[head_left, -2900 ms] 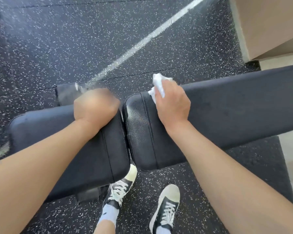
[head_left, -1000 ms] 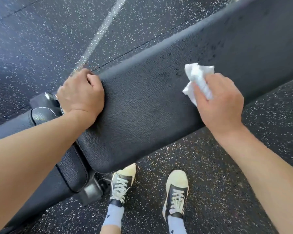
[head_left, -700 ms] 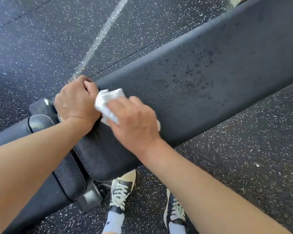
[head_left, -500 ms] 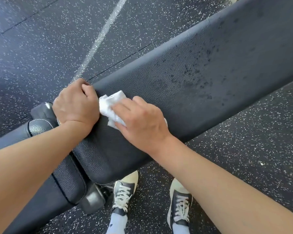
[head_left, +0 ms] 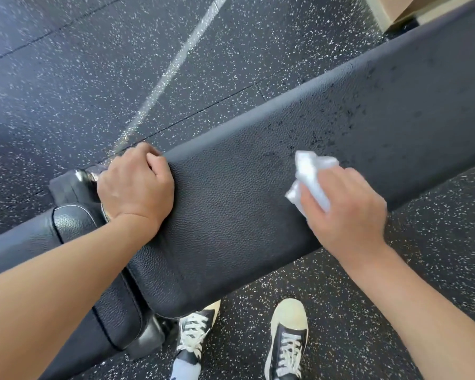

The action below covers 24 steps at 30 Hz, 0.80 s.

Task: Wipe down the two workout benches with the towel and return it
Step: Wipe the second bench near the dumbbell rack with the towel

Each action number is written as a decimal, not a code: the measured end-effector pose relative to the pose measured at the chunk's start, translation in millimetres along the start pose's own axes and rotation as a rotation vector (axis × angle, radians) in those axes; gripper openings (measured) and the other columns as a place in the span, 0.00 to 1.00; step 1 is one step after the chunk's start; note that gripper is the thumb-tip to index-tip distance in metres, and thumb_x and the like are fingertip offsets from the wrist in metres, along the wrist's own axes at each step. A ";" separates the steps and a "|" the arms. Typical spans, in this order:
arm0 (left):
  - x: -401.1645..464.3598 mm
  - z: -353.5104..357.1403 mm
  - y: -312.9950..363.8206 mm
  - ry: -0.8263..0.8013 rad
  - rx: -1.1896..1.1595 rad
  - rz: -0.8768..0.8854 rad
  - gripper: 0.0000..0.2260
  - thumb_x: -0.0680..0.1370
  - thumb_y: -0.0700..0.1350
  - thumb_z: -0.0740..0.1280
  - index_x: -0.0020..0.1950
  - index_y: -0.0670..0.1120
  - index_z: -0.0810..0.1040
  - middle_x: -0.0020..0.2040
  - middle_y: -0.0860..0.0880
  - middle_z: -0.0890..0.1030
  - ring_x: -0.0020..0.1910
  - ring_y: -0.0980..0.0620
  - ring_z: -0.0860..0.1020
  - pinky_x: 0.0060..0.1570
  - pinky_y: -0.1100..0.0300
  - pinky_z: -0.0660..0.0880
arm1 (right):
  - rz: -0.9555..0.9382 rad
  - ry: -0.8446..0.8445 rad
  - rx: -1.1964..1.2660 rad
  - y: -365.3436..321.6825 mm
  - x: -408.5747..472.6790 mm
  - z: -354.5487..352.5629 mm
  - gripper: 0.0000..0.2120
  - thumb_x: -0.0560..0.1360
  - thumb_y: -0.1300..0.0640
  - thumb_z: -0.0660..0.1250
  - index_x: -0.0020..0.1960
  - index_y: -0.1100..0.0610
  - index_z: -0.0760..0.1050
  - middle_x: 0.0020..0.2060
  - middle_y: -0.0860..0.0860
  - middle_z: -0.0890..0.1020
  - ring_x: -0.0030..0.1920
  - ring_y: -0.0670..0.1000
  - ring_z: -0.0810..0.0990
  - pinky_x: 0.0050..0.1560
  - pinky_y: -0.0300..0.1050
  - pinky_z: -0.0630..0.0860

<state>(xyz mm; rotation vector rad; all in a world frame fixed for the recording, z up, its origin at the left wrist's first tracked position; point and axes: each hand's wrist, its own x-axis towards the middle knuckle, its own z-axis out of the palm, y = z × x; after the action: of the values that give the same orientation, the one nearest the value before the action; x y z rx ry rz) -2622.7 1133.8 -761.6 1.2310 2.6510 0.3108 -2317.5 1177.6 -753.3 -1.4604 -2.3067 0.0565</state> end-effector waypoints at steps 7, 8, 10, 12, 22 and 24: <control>0.1 0.6 -0.1 0.005 0.030 -0.011 0.15 0.78 0.50 0.53 0.49 0.51 0.79 0.44 0.45 0.81 0.45 0.40 0.75 0.44 0.49 0.68 | 0.046 -0.134 0.023 -78.5 148.3 66.6 0.10 0.78 0.46 0.65 0.52 0.52 0.80 0.47 0.50 0.81 0.47 0.56 0.78 0.37 0.47 0.63; 0.0 0.7 -1.1 0.007 0.039 -0.010 0.15 0.78 0.50 0.53 0.49 0.51 0.79 0.45 0.45 0.81 0.46 0.39 0.76 0.44 0.49 0.67 | 0.032 -0.162 0.008 -84.8 153.0 70.8 0.10 0.78 0.47 0.65 0.52 0.52 0.80 0.47 0.50 0.80 0.48 0.56 0.78 0.38 0.47 0.63; 0.4 1.4 -1.1 0.003 0.046 -0.009 0.15 0.78 0.50 0.52 0.49 0.51 0.79 0.44 0.45 0.81 0.46 0.39 0.76 0.44 0.49 0.67 | 0.004 -0.174 0.016 -89.9 143.6 68.8 0.10 0.78 0.47 0.67 0.53 0.52 0.81 0.47 0.51 0.81 0.47 0.55 0.78 0.37 0.46 0.64; 0.3 0.7 0.1 -0.003 0.040 -0.002 0.16 0.78 0.51 0.52 0.49 0.51 0.79 0.44 0.44 0.81 0.45 0.39 0.76 0.44 0.48 0.68 | -0.029 -0.159 0.133 -90.3 110.9 58.0 0.13 0.77 0.47 0.69 0.58 0.51 0.81 0.49 0.51 0.81 0.46 0.55 0.77 0.35 0.46 0.67; -0.8 -2.0 2.5 0.008 0.043 0.024 0.15 0.79 0.48 0.54 0.49 0.45 0.79 0.44 0.39 0.81 0.47 0.35 0.77 0.45 0.45 0.69 | -0.207 -0.004 -0.093 47.1 62.4 11.6 0.12 0.85 0.46 0.62 0.52 0.54 0.76 0.39 0.54 0.78 0.37 0.59 0.75 0.32 0.53 0.73; -0.9 -2.1 2.5 0.006 0.037 0.024 0.14 0.79 0.48 0.54 0.48 0.46 0.79 0.44 0.40 0.81 0.46 0.36 0.77 0.44 0.45 0.69 | 0.076 -0.020 -0.103 43.5 94.5 19.1 0.16 0.83 0.44 0.59 0.54 0.55 0.76 0.44 0.56 0.80 0.44 0.62 0.78 0.37 0.55 0.72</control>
<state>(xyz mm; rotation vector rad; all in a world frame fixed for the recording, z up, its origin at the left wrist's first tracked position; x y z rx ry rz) -2620.9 1134.5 -758.7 1.2760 2.6602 0.2703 -2322.0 1283.3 -751.7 -1.6053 -2.3005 -0.0266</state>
